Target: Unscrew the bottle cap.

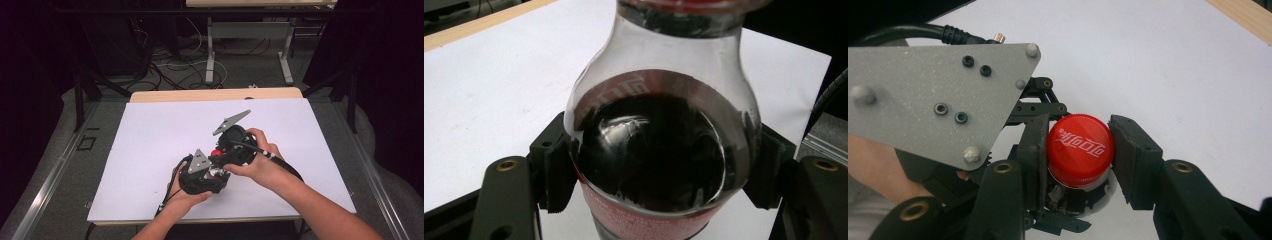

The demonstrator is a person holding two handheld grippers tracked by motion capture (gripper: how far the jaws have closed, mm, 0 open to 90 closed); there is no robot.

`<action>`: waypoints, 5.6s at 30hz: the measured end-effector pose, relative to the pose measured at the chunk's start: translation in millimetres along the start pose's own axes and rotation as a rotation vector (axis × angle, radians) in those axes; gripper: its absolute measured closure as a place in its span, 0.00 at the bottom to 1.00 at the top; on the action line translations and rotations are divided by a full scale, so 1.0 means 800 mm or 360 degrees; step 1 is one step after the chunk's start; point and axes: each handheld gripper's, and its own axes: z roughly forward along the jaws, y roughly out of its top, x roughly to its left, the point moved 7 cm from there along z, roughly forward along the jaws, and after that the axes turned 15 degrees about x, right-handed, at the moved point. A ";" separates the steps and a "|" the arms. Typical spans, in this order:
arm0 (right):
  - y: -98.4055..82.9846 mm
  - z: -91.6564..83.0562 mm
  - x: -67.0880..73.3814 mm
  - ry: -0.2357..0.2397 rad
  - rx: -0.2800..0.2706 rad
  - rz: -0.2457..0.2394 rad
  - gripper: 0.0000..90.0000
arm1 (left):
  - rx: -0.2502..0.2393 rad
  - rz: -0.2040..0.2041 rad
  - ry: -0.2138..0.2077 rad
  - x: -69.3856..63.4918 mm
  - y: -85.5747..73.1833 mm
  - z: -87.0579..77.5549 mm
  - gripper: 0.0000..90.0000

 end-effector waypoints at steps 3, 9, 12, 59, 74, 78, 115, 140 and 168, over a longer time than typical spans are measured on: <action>0.000 -0.001 -0.005 0.0108 0.0043 -0.0148 0.67 | -0.0006 0.0007 0.0003 0.000 0.000 0.000 0.33; -0.002 -0.006 -0.014 0.0283 0.0151 -0.0718 0.67 | -0.0003 0.0106 -0.0090 -0.011 0.002 0.000 0.33; -0.002 -0.011 -0.016 0.0368 0.0180 -0.0970 0.67 | 0.0006 0.0152 -0.0118 -0.017 0.003 -0.002 0.34; -0.002 -0.007 -0.004 0.0001 -0.0192 -0.0015 0.61 | -0.0050 -0.0097 0.0040 0.003 0.004 -0.004 0.33; -0.003 -0.012 -0.011 0.0229 -0.0067 -0.0462 0.67 | -0.0023 0.0015 -0.0025 -0.007 0.004 -0.006 0.33; -0.002 -0.014 -0.017 0.0309 -0.0020 -0.0630 0.67 | -0.0022 0.0037 -0.0052 -0.009 0.005 -0.007 0.33; 0.000 -0.050 -0.030 0.0440 -0.0008 -0.1265 0.68 | -0.0008 0.0162 -0.0173 -0.024 0.006 -0.006 0.33; -0.023 -0.047 -0.065 0.0127 -0.0099 -0.0621 0.67 | -0.0019 0.0059 -0.0112 0.002 0.010 -0.006 0.33; -0.077 -0.013 -0.063 0.0033 -0.0161 -0.0354 0.67 | -0.0061 -0.0075 -0.0009 0.073 0.082 -0.004 0.34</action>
